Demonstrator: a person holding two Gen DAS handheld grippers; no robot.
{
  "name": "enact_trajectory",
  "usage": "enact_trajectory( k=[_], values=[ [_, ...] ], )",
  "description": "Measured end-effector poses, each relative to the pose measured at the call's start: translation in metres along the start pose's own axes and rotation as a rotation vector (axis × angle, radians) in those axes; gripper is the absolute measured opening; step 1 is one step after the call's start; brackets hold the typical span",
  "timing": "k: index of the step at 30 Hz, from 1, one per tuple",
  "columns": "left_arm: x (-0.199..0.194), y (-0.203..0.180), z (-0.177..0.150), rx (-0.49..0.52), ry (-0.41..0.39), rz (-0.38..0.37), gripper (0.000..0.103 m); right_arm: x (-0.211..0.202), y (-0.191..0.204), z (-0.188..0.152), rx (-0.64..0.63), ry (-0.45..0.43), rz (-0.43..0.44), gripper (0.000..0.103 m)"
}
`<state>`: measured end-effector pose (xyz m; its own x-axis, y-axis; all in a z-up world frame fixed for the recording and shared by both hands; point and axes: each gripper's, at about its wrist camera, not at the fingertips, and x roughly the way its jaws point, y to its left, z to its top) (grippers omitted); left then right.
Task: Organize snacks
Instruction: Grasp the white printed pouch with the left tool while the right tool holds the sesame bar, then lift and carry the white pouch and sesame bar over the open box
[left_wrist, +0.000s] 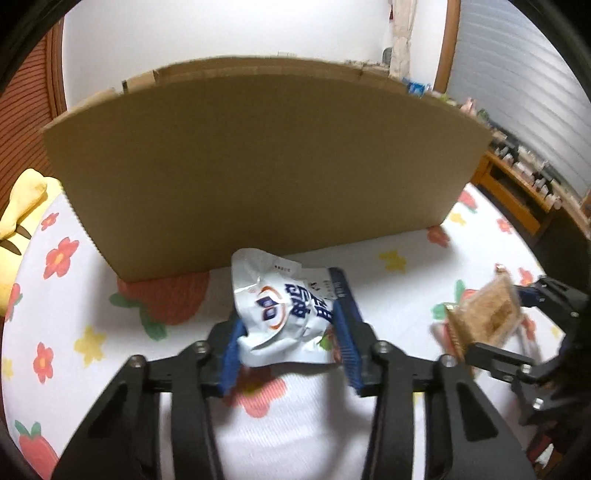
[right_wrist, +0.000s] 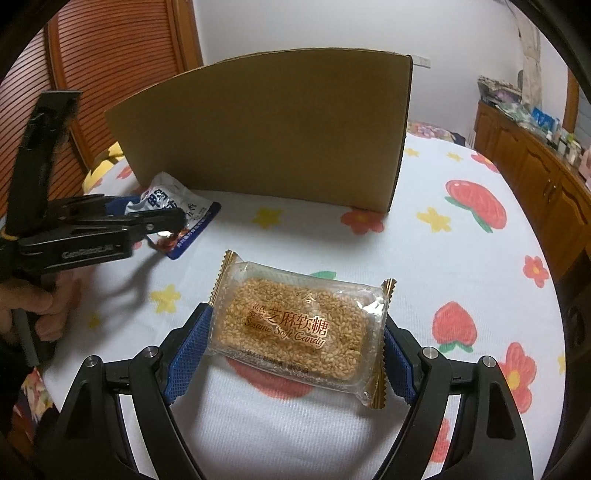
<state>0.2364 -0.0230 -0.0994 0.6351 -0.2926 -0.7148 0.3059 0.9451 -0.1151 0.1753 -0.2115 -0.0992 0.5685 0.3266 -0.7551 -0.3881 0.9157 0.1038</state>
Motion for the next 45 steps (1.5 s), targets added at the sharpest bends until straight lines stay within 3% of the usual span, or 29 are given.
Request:
enact_trajectory(
  k=[4,10,21,45],
  values=[
    [-0.023,-0.005,-0.004,-0.001,-0.058,-0.031,0.020,0.001,0.002,0.000,-0.008,0.001,-0.007,0.086],
    [-0.041,-0.012,-0.007,0.014,-0.082,-0.065,0.016,0.001,0.002,-0.001,-0.010,0.000,-0.010,0.086],
    [-0.063,-0.014,-0.008,0.000,-0.135,-0.061,0.015,0.000,0.003,-0.001,-0.012,-0.004,-0.013,0.085],
    [-0.144,-0.012,0.017,0.046,-0.290,-0.036,0.016,-0.026,0.004,-0.007,0.010,-0.128,-0.037,0.085]
  ],
)
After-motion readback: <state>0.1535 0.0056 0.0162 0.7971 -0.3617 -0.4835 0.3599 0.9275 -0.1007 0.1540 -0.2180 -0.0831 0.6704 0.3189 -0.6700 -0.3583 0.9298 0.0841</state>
